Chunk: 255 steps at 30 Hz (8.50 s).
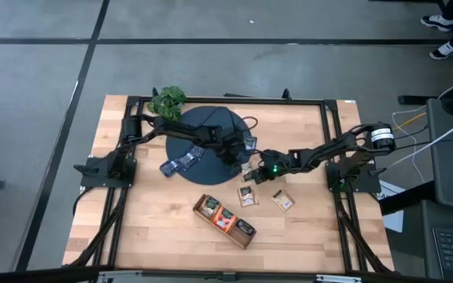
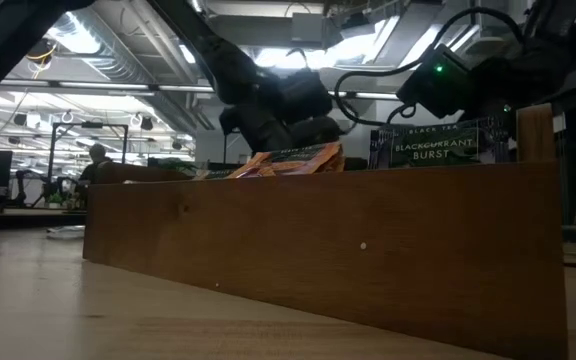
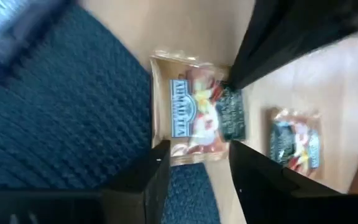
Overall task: Pick & Place Tea
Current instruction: Put the brown tea bag into the left section of the wooden organizer
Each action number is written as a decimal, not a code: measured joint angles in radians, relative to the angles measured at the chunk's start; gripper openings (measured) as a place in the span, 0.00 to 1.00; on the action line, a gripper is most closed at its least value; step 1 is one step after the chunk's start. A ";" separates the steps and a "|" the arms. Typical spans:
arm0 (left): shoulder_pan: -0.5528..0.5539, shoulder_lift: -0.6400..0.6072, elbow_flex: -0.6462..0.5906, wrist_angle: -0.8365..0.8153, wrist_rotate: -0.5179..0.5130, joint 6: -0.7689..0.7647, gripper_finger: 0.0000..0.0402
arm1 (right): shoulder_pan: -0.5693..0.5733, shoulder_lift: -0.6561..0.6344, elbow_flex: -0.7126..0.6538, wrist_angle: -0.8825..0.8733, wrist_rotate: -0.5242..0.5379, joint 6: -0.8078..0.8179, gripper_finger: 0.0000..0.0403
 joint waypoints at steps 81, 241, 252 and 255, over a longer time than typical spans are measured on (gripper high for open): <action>0.050 -0.205 -0.053 -0.178 0.049 0.103 0.01 | -0.013 0.010 -0.001 0.431 -0.175 0.077 0.28; 0.136 -0.341 -0.338 0.478 0.662 -0.252 0.31 | -0.036 0.008 0.262 0.242 -0.435 -0.141 0.01; 0.130 -0.341 -0.338 0.478 0.683 -0.252 0.01 | -0.036 0.008 0.262 0.243 -0.424 -0.145 0.03; 0.130 -0.341 -0.338 0.477 0.708 -0.253 0.01 | -0.036 0.008 0.262 0.243 -0.424 -0.139 0.06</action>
